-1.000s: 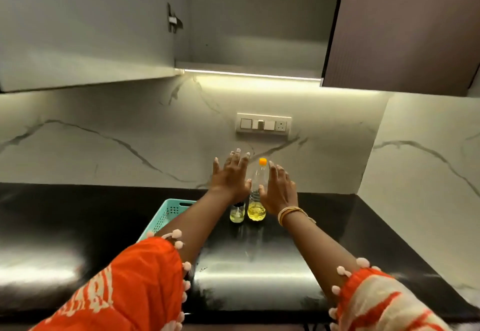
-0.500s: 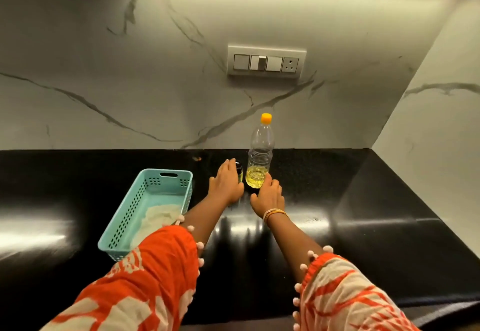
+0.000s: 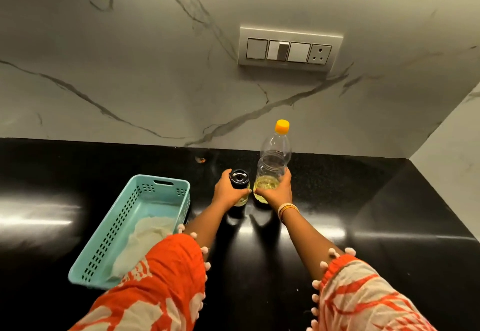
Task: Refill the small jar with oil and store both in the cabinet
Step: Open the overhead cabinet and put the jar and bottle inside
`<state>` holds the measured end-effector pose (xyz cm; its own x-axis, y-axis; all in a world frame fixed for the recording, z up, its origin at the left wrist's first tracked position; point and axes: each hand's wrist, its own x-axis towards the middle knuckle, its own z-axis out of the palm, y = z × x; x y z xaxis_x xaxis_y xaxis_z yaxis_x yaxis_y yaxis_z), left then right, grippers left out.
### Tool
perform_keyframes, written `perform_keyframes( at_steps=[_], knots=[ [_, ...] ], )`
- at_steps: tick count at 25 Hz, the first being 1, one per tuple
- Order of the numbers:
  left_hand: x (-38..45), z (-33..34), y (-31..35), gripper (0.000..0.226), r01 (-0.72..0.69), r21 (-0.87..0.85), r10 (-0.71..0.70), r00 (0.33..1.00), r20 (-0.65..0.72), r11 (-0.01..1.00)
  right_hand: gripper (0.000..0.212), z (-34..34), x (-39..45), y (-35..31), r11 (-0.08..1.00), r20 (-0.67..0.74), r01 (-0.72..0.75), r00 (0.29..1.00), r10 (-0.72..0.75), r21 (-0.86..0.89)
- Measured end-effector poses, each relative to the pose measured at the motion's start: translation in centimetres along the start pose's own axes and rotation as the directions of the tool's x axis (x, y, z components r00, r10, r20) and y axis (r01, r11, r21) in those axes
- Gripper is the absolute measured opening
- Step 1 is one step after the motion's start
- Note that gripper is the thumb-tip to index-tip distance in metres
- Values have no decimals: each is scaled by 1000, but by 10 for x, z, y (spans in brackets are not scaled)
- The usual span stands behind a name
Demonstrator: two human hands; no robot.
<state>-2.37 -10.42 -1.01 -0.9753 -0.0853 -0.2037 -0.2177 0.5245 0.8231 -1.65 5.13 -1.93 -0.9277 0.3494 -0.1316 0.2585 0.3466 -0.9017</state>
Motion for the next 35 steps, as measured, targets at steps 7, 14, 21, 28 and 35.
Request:
perform_keyframes(
  at_steps=[7, 14, 21, 28, 35],
  knots=[
    [6, 8, -8, 63, -50, -79, 44, 996, -79, 996, 74, 1, 19, 11, 999, 10, -11, 1000, 10, 53],
    [-9, 0, -2, 57, -103, -192, 93, 994, -60, 976, 79, -6, -9, 9, 980, 41, -30, 999, 23, 196],
    [-52, -22, 4, 57, -240, -262, 222, 970, -98, 935, 70, -30, -61, -4, 949, -48, 74, 997, -63, 306],
    [-120, -60, 63, 63, -359, -361, 322, 933, -161, 861, 75, -93, -113, -63, 925, -59, 261, 965, -255, 276],
    [-198, -126, 157, 50, -475, -409, 412, 880, -236, 779, 81, -169, -174, -166, 872, -33, 408, 909, -415, 270]
  ],
)
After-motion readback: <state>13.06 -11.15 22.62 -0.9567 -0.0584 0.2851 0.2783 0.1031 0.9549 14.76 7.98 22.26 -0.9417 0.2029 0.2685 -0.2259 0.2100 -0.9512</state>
